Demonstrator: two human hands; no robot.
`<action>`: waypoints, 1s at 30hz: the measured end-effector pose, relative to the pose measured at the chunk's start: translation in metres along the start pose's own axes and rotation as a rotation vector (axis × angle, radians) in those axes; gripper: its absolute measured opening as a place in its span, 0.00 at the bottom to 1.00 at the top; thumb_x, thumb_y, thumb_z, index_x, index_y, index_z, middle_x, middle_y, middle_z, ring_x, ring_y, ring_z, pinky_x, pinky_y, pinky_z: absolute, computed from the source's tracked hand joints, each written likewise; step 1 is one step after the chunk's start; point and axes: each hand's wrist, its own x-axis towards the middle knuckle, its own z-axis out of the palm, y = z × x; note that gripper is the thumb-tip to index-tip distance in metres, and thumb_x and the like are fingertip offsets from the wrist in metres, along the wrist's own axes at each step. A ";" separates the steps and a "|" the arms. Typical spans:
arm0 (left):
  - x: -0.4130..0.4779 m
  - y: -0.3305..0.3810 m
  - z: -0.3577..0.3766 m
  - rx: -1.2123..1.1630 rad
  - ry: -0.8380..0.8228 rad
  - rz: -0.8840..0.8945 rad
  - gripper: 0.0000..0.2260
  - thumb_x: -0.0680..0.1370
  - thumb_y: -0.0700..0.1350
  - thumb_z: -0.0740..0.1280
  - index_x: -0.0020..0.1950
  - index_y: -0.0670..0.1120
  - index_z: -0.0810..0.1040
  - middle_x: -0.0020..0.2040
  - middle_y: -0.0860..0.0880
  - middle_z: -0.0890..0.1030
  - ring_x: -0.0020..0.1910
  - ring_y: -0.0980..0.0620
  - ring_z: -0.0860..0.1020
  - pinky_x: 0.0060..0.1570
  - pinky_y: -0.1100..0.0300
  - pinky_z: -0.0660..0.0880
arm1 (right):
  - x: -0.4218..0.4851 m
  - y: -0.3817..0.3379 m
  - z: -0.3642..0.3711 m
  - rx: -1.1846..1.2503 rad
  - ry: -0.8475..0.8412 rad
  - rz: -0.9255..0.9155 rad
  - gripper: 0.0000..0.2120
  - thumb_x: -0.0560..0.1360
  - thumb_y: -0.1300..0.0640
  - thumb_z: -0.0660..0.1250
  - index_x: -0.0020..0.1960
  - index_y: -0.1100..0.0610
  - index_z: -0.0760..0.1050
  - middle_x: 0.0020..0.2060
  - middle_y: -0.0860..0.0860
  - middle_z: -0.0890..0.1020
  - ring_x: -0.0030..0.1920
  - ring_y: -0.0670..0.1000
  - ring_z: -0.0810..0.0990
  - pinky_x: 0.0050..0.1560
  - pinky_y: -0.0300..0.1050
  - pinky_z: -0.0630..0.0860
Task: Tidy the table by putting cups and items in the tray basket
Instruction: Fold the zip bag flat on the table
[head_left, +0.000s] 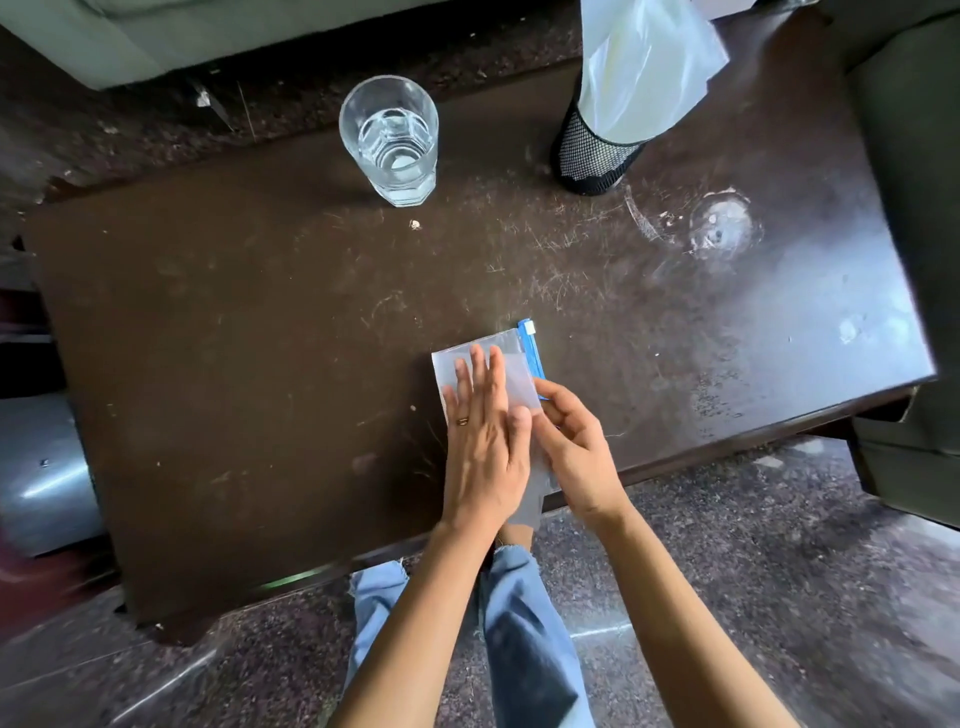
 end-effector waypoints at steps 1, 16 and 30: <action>0.003 0.000 0.001 0.010 0.004 -0.014 0.28 0.80 0.58 0.38 0.77 0.45 0.45 0.76 0.52 0.40 0.76 0.52 0.40 0.76 0.49 0.40 | 0.002 0.000 -0.001 -0.097 0.025 -0.026 0.15 0.77 0.58 0.64 0.63 0.56 0.74 0.56 0.56 0.83 0.56 0.55 0.81 0.60 0.52 0.76; 0.032 -0.012 0.010 0.275 0.041 0.081 0.31 0.80 0.60 0.39 0.77 0.41 0.44 0.78 0.45 0.46 0.77 0.48 0.45 0.75 0.52 0.42 | 0.030 -0.026 0.003 -1.050 0.272 -0.374 0.09 0.78 0.56 0.59 0.50 0.61 0.75 0.38 0.58 0.80 0.36 0.64 0.77 0.33 0.51 0.73; 0.040 -0.018 0.036 0.499 0.191 0.023 0.25 0.82 0.53 0.48 0.78 0.49 0.48 0.78 0.48 0.55 0.77 0.45 0.53 0.74 0.49 0.52 | 0.029 -0.024 0.013 -1.347 0.496 -0.129 0.13 0.79 0.50 0.55 0.53 0.58 0.71 0.45 0.56 0.78 0.44 0.61 0.79 0.32 0.45 0.63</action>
